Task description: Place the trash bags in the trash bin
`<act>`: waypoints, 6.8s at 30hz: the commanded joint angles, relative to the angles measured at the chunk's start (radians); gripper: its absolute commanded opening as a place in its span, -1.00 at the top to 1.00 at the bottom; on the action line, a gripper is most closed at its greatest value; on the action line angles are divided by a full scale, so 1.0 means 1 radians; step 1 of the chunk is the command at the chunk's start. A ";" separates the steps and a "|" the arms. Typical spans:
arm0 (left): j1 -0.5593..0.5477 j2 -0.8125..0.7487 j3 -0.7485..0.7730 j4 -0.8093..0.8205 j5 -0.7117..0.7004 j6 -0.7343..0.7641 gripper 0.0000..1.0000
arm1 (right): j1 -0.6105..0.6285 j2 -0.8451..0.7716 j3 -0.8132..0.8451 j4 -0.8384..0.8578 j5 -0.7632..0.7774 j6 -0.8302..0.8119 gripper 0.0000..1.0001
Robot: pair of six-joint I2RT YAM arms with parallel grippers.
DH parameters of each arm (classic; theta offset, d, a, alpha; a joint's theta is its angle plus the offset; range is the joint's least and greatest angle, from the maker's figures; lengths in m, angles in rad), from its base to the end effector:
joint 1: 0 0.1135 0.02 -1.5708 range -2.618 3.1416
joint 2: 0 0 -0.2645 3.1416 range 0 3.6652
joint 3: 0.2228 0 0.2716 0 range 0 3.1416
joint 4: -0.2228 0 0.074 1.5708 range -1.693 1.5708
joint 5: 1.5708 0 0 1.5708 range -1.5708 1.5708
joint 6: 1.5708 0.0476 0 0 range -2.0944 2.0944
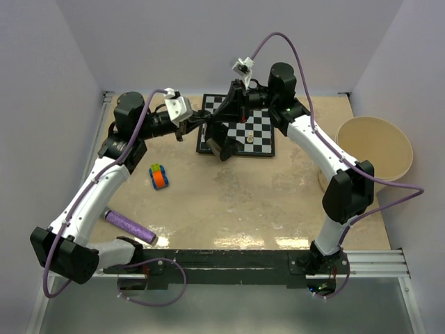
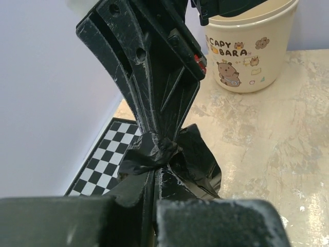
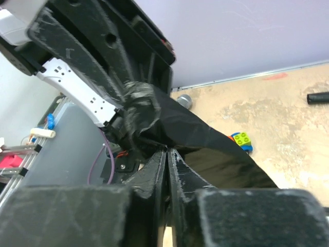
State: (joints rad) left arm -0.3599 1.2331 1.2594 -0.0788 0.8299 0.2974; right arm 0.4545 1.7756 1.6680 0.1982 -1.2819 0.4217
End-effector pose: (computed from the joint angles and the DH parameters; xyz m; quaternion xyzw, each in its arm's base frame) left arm 0.2699 -0.1391 0.4245 0.4769 0.5388 -0.3120 0.6204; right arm 0.3670 0.2301 0.4116 -0.4503 0.5332 0.6162 0.3649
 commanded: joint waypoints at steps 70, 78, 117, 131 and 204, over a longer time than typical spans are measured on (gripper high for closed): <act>-0.278 0.314 -0.442 -0.288 -0.215 0.801 -0.36 | -0.053 -0.372 -0.376 -0.632 0.652 -0.709 0.06; -0.332 0.451 -0.459 -0.294 -0.396 0.858 0.01 | -0.083 -0.423 -0.406 -0.629 0.636 -0.702 0.05; -0.218 0.750 0.069 -0.851 -0.040 1.011 0.04 | -0.114 -0.427 -0.427 -0.631 0.622 -0.698 0.04; -0.128 0.516 0.239 -0.848 0.161 0.758 1.00 | -0.134 -0.358 -0.383 -0.691 0.557 -0.830 0.03; -0.016 -0.049 0.121 -0.219 -0.321 0.135 0.42 | 0.006 -0.183 -0.040 -0.350 0.038 -0.443 1.00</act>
State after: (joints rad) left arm -0.4240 1.2823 1.4078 -0.2710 0.6037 0.3771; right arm 0.4580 1.5848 1.5726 -0.1459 -1.1450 -0.0040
